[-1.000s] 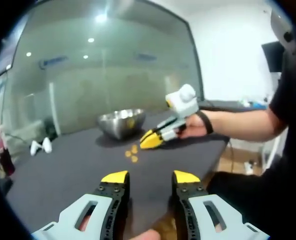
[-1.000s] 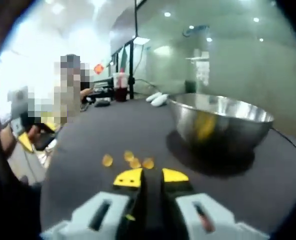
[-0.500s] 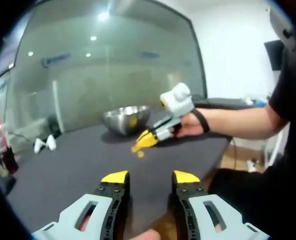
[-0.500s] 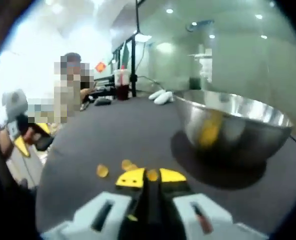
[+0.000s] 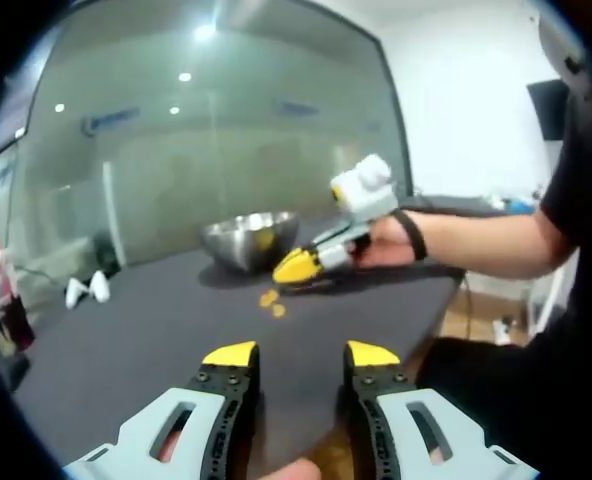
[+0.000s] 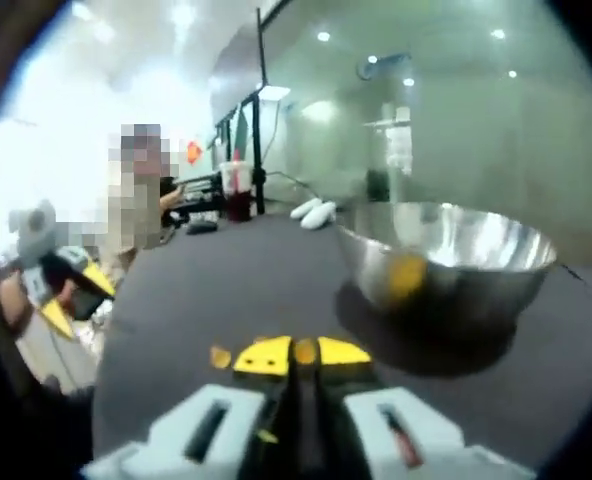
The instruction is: Pick up the QQ candy scattered on the table and place it into the stainless steel bowl on the table
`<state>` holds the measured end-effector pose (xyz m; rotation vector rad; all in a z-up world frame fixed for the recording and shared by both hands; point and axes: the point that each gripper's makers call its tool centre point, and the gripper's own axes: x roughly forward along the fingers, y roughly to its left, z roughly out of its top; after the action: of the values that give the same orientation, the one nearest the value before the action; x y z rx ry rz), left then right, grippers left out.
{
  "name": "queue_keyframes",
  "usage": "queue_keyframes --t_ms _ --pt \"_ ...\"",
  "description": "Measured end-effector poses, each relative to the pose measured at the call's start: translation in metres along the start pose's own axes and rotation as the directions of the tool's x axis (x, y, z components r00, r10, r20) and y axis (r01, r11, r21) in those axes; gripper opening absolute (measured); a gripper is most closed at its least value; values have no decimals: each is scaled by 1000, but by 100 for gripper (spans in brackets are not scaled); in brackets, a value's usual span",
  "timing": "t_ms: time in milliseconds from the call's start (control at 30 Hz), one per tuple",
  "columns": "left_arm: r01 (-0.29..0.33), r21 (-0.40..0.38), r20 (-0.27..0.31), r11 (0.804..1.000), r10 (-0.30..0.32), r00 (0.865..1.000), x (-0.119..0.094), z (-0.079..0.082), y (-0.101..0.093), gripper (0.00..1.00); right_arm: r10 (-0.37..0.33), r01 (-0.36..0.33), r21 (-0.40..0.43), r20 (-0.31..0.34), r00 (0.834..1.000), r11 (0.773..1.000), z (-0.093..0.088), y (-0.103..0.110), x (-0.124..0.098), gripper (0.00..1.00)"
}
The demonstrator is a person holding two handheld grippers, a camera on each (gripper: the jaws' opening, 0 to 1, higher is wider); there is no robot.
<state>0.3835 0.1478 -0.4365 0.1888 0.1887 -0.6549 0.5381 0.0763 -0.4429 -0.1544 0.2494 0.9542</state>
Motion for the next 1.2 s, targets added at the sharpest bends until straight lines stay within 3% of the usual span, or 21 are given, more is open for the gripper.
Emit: queue_keyframes --t_ms 167,267,367,500,600,767,867,967,1200 --pt "11 2 5 1000 -11 1000 4 1 -3 35 -67 67 0 61 996 998 24 -17 -13 9" --pt "18 0 9 1000 -18 1000 7 2 -5 35 -164 170 -96 74 984 981 35 -23 -23 9" --pt "23 -3 5 1000 -23 1000 9 -1 -7 35 -199 210 -106 109 974 972 47 -32 -25 10" --pt "30 -1 7 1000 -30 1000 9 1 -8 35 -258 279 -74 212 943 958 77 -47 -34 9" --pt "24 -3 9 1000 -24 1000 8 1 -6 35 -321 348 -84 238 917 934 90 -67 -34 9" --pt "21 -4 8 1000 -21 1000 7 1 -6 35 -359 387 -86 234 904 918 98 -86 -18 10" --pt "22 4 7 1000 -22 1000 4 2 -6 35 -329 348 -37 241 913 937 99 -86 -12 15" --pt "12 0 13 1000 -12 1000 1 2 -2 35 -331 350 -40 240 913 936 100 -87 -11 21" --pt "8 -2 11 1000 -8 1000 1 1 -3 35 -328 344 -28 235 915 939 98 -87 -18 18"
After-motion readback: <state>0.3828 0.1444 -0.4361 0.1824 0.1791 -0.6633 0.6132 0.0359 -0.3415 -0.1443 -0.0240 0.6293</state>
